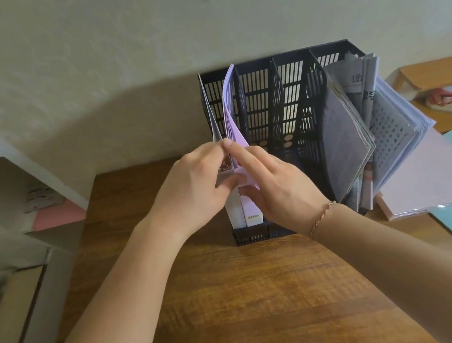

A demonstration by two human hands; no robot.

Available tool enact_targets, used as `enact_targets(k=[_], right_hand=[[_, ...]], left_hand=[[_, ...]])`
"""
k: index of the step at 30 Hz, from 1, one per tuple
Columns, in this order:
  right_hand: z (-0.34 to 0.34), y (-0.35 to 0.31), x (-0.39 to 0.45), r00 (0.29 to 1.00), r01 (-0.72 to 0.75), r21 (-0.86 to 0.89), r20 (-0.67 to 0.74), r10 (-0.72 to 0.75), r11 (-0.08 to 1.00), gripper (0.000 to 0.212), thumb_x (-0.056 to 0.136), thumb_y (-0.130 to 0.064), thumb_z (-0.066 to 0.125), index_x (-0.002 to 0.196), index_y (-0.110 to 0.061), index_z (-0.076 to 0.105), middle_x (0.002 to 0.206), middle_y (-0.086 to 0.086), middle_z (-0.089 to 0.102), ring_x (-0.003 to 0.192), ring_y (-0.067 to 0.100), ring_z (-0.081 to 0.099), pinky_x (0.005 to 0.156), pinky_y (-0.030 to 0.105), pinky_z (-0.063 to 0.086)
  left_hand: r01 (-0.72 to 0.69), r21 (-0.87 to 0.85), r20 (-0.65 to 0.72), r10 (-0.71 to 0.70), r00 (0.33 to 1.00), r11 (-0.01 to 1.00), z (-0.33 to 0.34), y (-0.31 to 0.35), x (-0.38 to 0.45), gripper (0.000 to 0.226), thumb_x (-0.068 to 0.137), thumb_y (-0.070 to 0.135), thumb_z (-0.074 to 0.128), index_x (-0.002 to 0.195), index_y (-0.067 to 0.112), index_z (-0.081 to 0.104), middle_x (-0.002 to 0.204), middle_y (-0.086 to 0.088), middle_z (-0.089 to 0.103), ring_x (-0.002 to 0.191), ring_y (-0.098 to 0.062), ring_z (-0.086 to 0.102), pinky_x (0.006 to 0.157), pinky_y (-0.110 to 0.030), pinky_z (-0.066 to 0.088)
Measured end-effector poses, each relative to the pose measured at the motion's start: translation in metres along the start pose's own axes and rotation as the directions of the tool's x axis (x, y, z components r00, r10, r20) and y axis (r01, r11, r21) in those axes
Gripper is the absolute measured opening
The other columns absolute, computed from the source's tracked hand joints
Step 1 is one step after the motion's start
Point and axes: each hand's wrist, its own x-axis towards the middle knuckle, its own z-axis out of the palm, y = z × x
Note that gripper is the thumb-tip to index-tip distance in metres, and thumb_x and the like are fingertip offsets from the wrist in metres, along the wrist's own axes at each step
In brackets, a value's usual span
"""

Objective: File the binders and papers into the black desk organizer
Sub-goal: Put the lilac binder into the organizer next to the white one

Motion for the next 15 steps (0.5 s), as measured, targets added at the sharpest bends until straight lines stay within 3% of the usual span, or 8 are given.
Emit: enact_targets(k=[5, 15], right_hand=[[0.0014, 0.0016, 0.0011, 1.000, 0.007, -0.030, 0.002, -0.007, 1.000, 0.087, 0.084, -0.008, 0.066, 0.149, -0.023, 0.011, 0.122, 0.000, 0.045, 0.088, 0.019, 0.054, 0.061, 0.032, 0.054], [-0.0007, -0.0028, -0.0006, 1.000, 0.005, -0.130, -0.017, -0.007, 0.992, 0.086, 0.081, -0.012, 0.069, 0.148, -0.022, 0.016, 0.125, 0.000, 0.047, 0.088, 0.017, 0.056, 0.046, 0.028, 0.051]], left_hand=[[-0.035, 0.035, -0.008, 0.035, 0.999, 0.999, 0.0004, -0.0046, -0.0030, 0.042, 0.085, 0.030, 0.071, 0.121, 0.012, 0.059, 0.118, -0.004, 0.064, 0.100, -0.020, 0.067, 0.083, -0.030, 0.057], [-0.062, 0.100, -0.046, 0.066, 0.997, 0.993, 0.0015, -0.0076, -0.0076, 0.041, 0.083, 0.031, 0.073, 0.118, 0.011, 0.064, 0.115, -0.005, 0.068, 0.092, -0.023, 0.070, 0.077, -0.030, 0.058]])
